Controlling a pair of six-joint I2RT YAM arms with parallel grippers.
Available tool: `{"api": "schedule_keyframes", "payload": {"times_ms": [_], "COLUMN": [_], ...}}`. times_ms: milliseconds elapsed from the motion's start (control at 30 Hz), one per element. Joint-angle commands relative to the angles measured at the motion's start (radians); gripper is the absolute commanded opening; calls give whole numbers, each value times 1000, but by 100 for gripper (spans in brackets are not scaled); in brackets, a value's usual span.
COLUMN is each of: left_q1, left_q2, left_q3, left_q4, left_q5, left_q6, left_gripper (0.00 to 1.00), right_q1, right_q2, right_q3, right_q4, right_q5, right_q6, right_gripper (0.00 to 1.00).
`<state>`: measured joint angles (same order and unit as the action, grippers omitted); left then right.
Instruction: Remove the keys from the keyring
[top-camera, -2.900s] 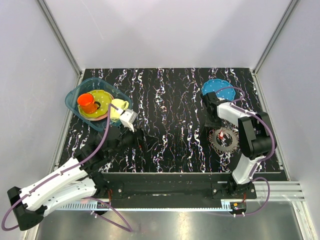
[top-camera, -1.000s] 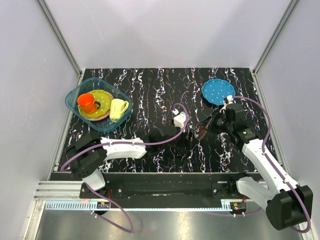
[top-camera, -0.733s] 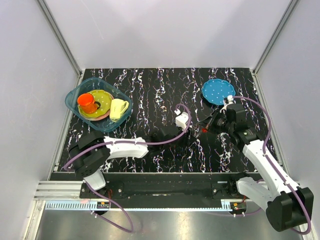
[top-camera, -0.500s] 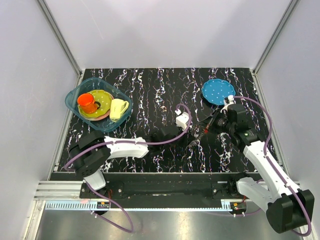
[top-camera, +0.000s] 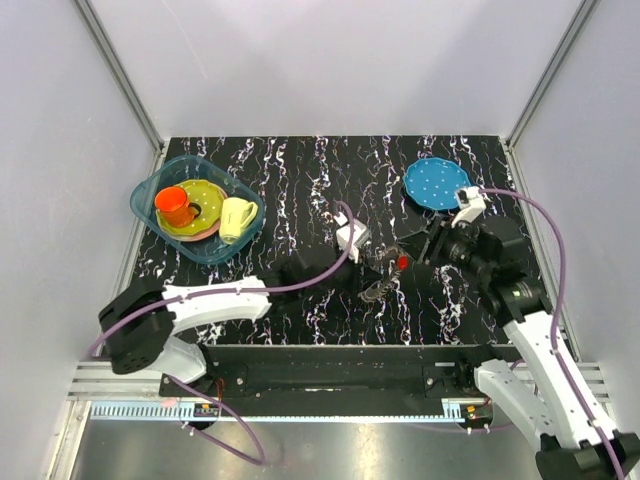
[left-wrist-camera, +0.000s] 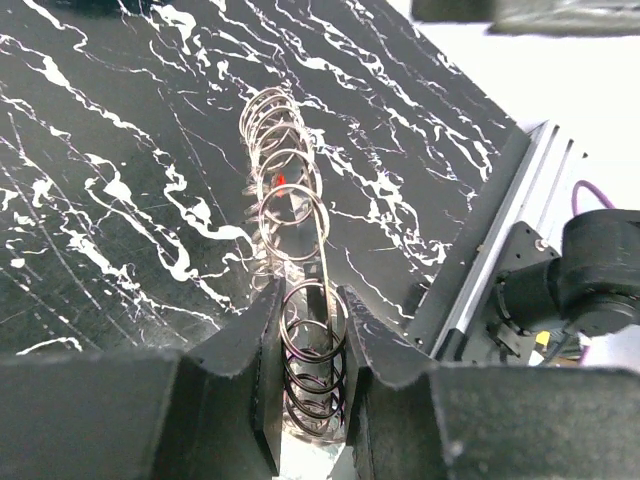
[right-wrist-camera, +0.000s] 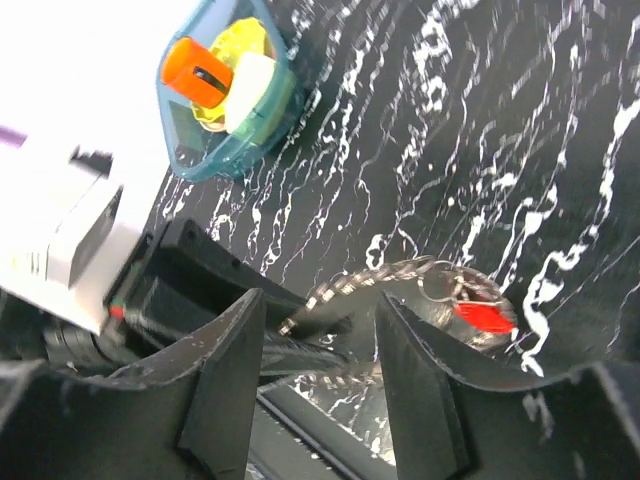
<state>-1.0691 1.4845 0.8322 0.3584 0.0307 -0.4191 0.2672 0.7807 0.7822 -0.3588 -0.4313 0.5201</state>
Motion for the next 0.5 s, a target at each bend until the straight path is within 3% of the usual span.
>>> {"api": "schedule_keyframes", "payload": {"times_ms": [0,300,467], "left_q1": [15,37,47], "left_q2": [-157,-407,-513], "left_q3": [-28,-94,-113], "left_q4": [-1,-144,-220], "left_q5": [38,23,18], "left_q6": [20,40,37], "left_gripper": [0,0,0], "right_q1": [-3,-2,-2], "right_q2": [-153,-343,-267], "right_q3": [32,-231,-281], "right_q4": [14,351,530], "right_q5": [-35,-139,-271], "right_q6": [-216,-175,-88], "right_gripper": [55,64,70]}}
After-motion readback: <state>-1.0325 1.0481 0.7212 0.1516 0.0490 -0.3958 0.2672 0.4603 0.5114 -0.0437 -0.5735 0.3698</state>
